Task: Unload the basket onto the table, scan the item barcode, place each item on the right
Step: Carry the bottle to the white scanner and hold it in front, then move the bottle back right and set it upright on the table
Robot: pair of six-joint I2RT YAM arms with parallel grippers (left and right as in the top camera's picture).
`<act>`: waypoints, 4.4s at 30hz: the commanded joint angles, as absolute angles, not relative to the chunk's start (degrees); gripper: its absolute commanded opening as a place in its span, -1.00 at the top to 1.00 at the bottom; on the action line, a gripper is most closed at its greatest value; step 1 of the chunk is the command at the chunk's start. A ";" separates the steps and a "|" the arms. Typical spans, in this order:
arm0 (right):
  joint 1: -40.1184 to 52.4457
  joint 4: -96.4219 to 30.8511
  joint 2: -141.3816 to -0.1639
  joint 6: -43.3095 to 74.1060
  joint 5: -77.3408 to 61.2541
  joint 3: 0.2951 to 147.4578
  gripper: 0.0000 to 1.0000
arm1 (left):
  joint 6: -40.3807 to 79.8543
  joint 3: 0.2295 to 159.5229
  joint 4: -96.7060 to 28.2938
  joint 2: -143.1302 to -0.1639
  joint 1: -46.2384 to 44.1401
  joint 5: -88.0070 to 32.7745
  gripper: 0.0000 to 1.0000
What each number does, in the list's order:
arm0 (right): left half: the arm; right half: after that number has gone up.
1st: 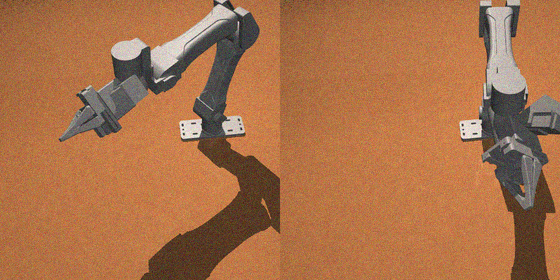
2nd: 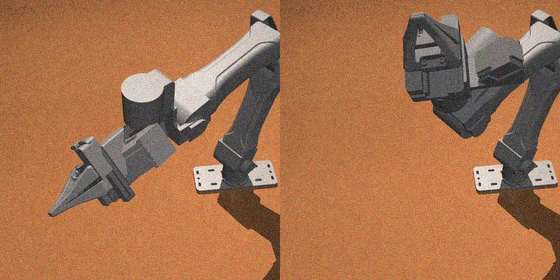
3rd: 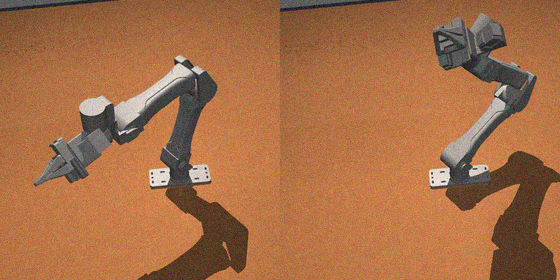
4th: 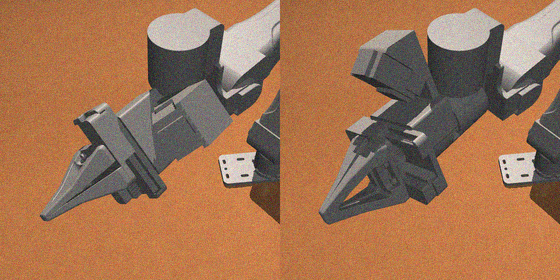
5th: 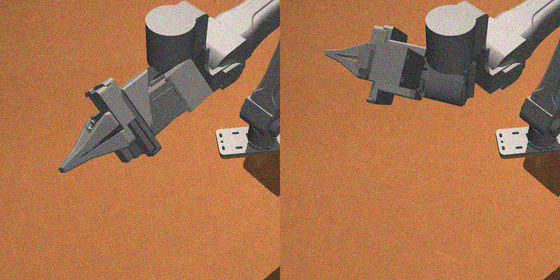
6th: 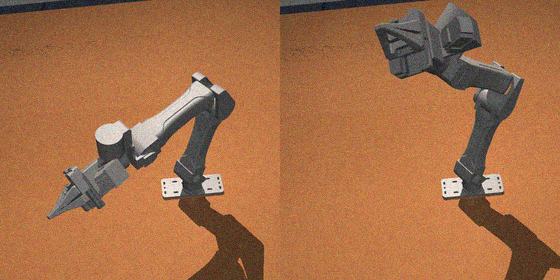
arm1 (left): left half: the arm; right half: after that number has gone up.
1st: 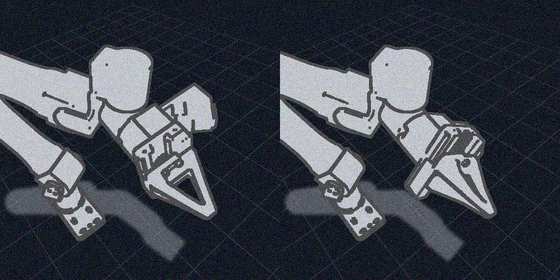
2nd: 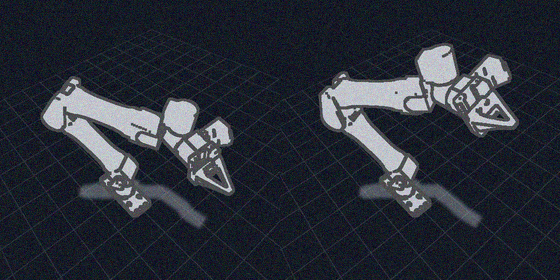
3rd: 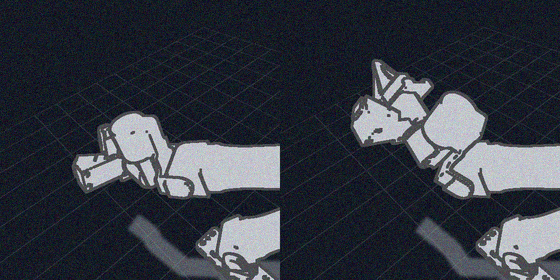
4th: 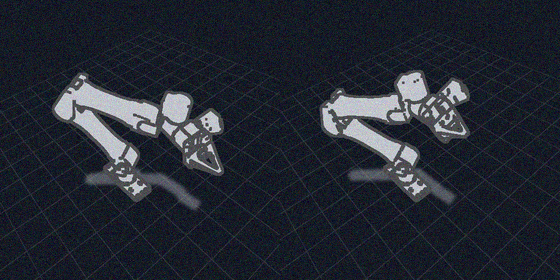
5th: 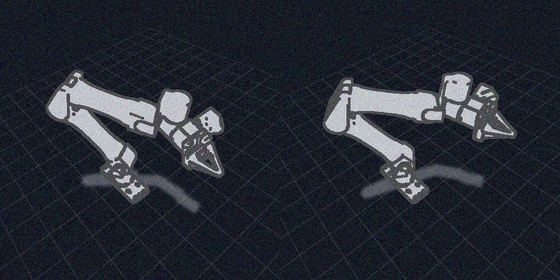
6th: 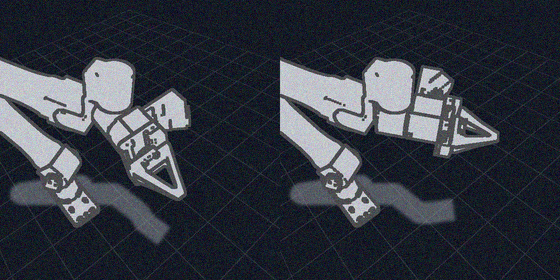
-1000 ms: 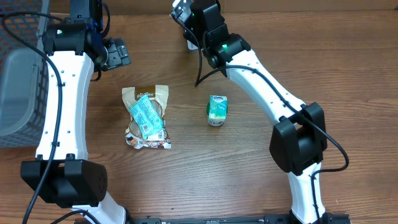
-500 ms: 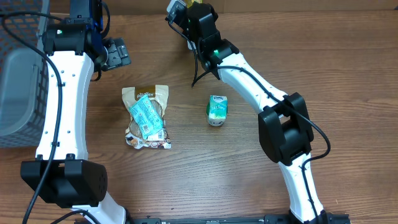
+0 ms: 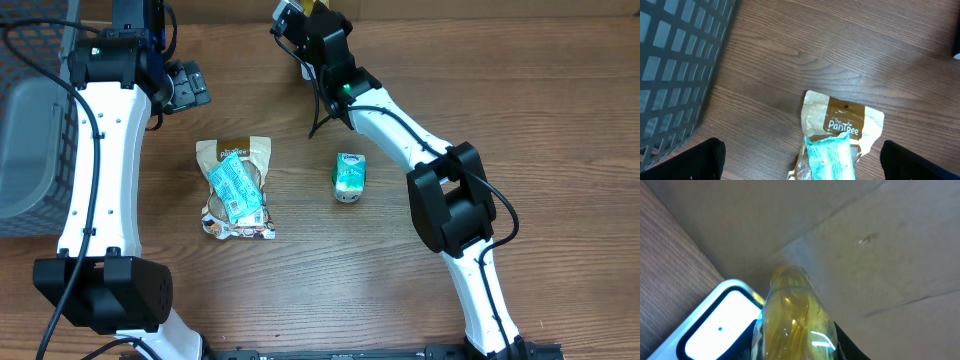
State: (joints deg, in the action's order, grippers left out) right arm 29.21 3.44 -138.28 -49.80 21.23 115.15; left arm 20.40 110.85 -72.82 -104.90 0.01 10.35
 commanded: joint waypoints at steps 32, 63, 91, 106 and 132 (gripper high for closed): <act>15.35 -71.85 -111.94 12.62 14.63 115.33 0.93 | 19.29 111.59 -72.82 -104.57 -0.01 10.90 -0.99; -0.51 -72.16 -112.20 16.10 7.20 98.52 0.80 | 19.29 111.59 -72.82 -104.57 -0.01 10.90 -0.99; -0.51 -71.02 -112.18 16.05 7.44 96.25 -0.75 | 19.29 111.59 -72.82 -104.57 -0.01 10.90 -0.99; -0.73 -79.92 -111.50 14.96 7.40 125.34 -1.00 | 19.29 111.59 -72.82 -104.57 -0.01 10.90 -0.99; -0.73 -78.54 -111.55 14.98 7.40 125.10 -1.00 | 19.29 111.59 -72.82 -104.57 -0.01 10.90 -0.99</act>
